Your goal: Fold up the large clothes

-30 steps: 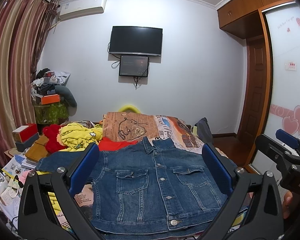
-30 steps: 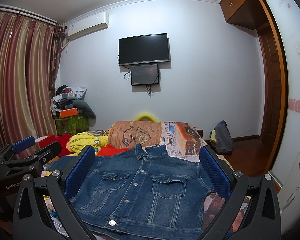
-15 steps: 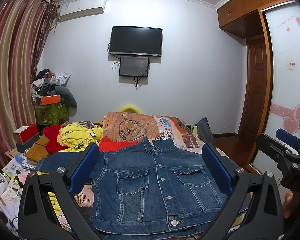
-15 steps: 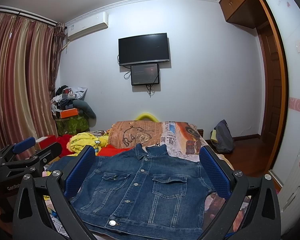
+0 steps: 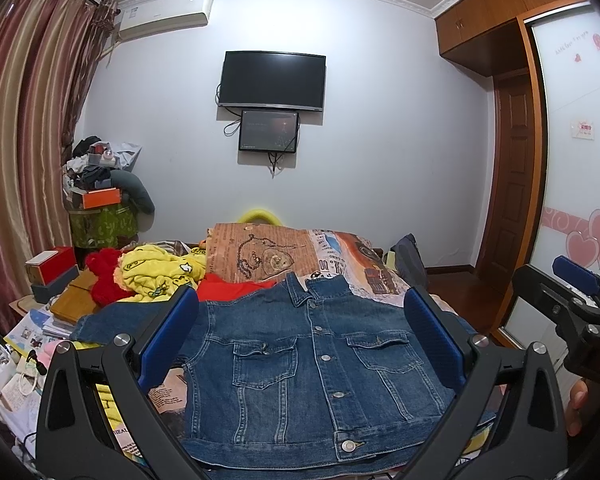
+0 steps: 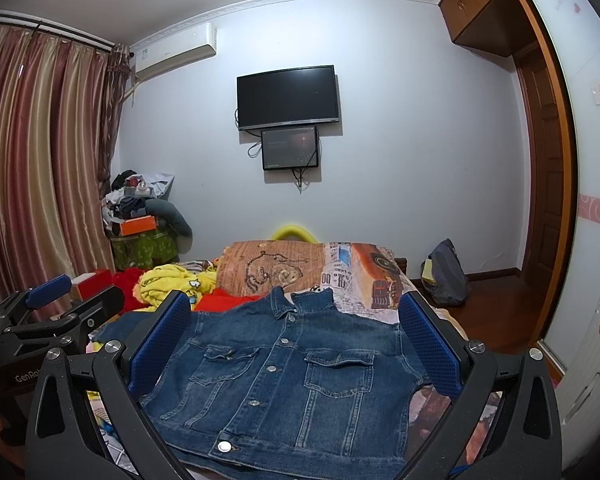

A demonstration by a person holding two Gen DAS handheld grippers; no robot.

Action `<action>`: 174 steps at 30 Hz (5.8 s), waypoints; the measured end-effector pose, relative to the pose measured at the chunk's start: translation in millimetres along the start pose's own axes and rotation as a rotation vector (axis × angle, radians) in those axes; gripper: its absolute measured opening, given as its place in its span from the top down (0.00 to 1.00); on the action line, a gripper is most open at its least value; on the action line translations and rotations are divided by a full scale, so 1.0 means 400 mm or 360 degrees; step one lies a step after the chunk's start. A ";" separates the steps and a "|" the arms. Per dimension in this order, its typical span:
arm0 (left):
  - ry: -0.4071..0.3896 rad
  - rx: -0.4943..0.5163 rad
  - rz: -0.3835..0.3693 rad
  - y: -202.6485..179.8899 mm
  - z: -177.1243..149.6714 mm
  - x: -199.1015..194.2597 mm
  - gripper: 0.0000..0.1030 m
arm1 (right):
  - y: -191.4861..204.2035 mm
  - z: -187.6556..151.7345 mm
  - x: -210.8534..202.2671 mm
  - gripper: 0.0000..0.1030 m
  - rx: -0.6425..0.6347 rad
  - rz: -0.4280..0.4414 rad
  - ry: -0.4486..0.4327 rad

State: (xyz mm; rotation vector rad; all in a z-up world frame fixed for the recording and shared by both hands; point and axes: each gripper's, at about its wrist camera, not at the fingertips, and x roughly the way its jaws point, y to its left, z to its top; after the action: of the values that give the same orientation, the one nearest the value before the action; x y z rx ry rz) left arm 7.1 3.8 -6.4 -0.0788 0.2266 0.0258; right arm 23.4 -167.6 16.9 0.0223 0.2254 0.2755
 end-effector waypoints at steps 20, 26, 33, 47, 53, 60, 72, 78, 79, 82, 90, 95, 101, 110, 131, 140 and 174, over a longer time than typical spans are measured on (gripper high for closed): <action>0.0034 0.0003 0.0032 0.037 0.010 0.056 0.00 | 0.009 -0.009 0.057 0.00 -0.0033 0.0003 0.0054; -0.0028 0.0036 0.0157 0.086 0.037 0.112 0.00 | 0.013 0.007 0.126 0.00 -0.0068 0.0011 0.0056; 0.0121 -0.0075 0.0113 0.208 0.099 0.258 0.01 | 0.013 0.035 0.242 0.00 -0.0142 0.0011 0.0082; 0.0831 -0.0299 0.0349 0.596 -0.002 0.660 0.01 | -0.035 -0.050 0.615 0.00 -0.0148 0.0133 0.0644; 0.1097 -0.0420 0.0550 0.794 -0.160 0.767 0.01 | -0.040 -0.129 0.738 0.00 -0.0155 0.0070 0.0914; 0.1208 -0.0992 0.0477 1.032 -0.348 0.755 0.08 | -0.042 -0.198 0.813 0.00 -0.0181 0.0034 0.1077; 0.1162 -0.1402 0.0441 1.223 -0.481 0.808 0.26 | -0.052 -0.241 0.866 0.00 -0.0159 0.0008 0.1220; 0.1088 -0.1457 0.0403 1.247 -0.493 0.830 0.41 | -0.066 -0.242 0.865 0.00 -0.0118 -0.0022 0.1236; 0.1075 -0.1427 0.0417 1.240 -0.483 0.829 0.48 | -0.069 -0.243 0.864 0.00 -0.0107 -0.0023 0.1245; 0.1078 -0.1257 0.0514 1.214 -0.438 0.824 0.66 | -0.072 -0.241 0.858 0.00 -0.0085 -0.0020 0.1251; 0.1047 -0.0855 0.0675 1.135 -0.268 0.805 0.91 | -0.087 -0.208 0.817 0.00 -0.0069 -0.0007 0.1185; 0.0888 -0.0735 0.0612 1.049 -0.138 0.787 0.93 | -0.112 -0.186 0.789 0.00 -0.0071 -0.0013 0.1134; 0.0666 -0.0672 0.0358 0.884 0.029 0.784 0.94 | -0.159 -0.158 0.759 0.00 -0.0043 -0.0026 0.1075; 0.0543 -0.0390 -0.0032 0.507 0.173 0.853 0.94 | -0.250 -0.127 0.704 0.00 0.0059 -0.0066 0.0977; 0.1370 0.0125 -0.0495 -0.065 -0.307 1.038 0.94 | -0.399 -0.173 0.616 0.00 0.0169 -0.0185 0.1021; 0.1420 0.0352 -0.0525 -0.115 -0.346 0.982 0.66 | -0.337 -0.173 0.629 0.00 -0.0007 -0.0145 0.1051; 0.1320 -0.0039 0.0063 0.513 -0.303 0.831 0.34 | 0.246 -0.331 0.922 0.10 -0.0808 0.0529 0.1440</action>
State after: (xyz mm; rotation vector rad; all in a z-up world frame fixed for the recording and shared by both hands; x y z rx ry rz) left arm 296.7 204.0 -214.4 -0.1063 1.0569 0.0341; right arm 313.3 26.5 -187.1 -0.5831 1.0494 0.6596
